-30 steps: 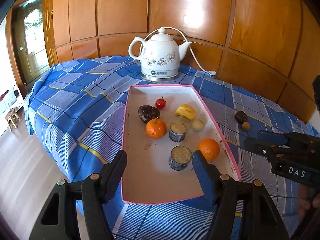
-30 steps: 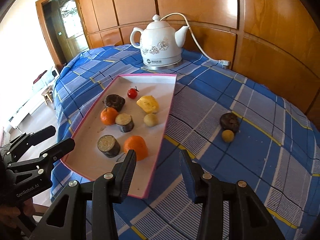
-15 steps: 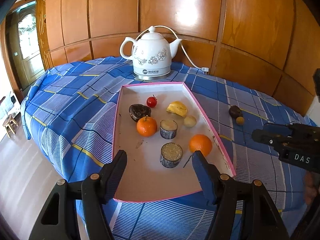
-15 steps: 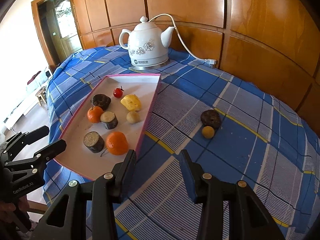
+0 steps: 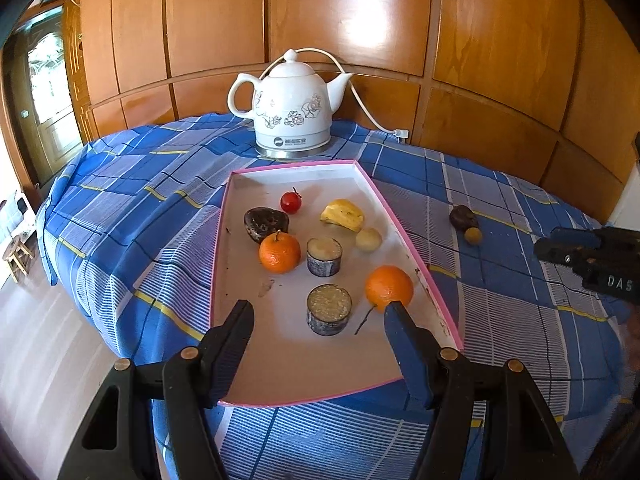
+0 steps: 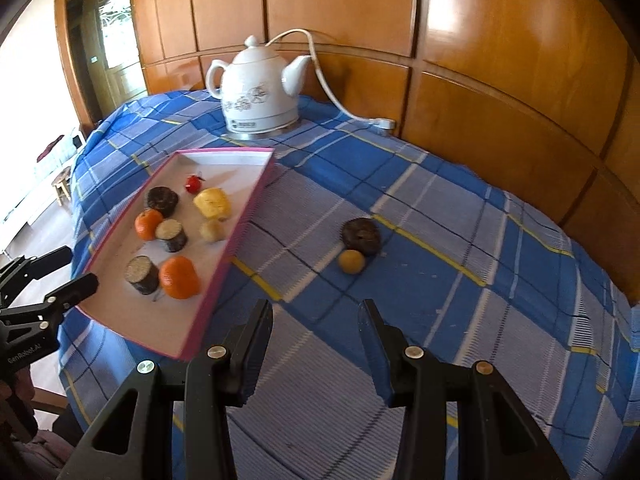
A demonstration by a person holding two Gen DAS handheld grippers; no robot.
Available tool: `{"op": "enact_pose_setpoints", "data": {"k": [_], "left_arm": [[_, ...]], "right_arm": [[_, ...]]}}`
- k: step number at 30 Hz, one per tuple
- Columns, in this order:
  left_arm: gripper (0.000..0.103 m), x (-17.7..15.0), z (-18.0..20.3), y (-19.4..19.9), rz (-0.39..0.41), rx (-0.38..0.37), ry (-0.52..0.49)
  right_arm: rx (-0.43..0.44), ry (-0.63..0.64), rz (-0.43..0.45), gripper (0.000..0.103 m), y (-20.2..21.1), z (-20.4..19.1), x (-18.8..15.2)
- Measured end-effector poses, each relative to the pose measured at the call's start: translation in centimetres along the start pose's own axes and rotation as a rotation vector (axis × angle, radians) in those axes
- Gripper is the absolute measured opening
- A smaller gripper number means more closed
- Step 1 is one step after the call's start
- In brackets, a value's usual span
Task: Organize fruits
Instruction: 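Move both tools toward the dark brown lump and small yellow ball on the cloth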
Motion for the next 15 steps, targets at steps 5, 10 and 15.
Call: {"op": "enact_pose_setpoints", "data": {"k": [5,10,15], "left_arm": [[0.068,0.1,0.6,-0.2,-0.003,-0.011,-0.012],[0.068,0.4,1.4,-0.3,-0.002,-0.019,-0.030],[0.068,0.6,2.4,-0.4,-0.002,-0.032,-0.052]], "right_arm": [[-0.050,-0.006,-0.001,0.045,0.5,2.5,0.1],[-0.091,-0.024,-0.005,0.045,0.8,5.2,0.0],[-0.134,-0.051,-0.008,0.045,0.9,7.9,-0.3]]}}
Point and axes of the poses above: each gripper's, at about its wrist camera, not at the fingertips, and y roughly against the way its jaws point, z to its right, x to its top, the point moved 1 cm from there along -y, roughly the way its jaws point, and after that the axes turned 10 degrees about z, right-handed, at the moved point
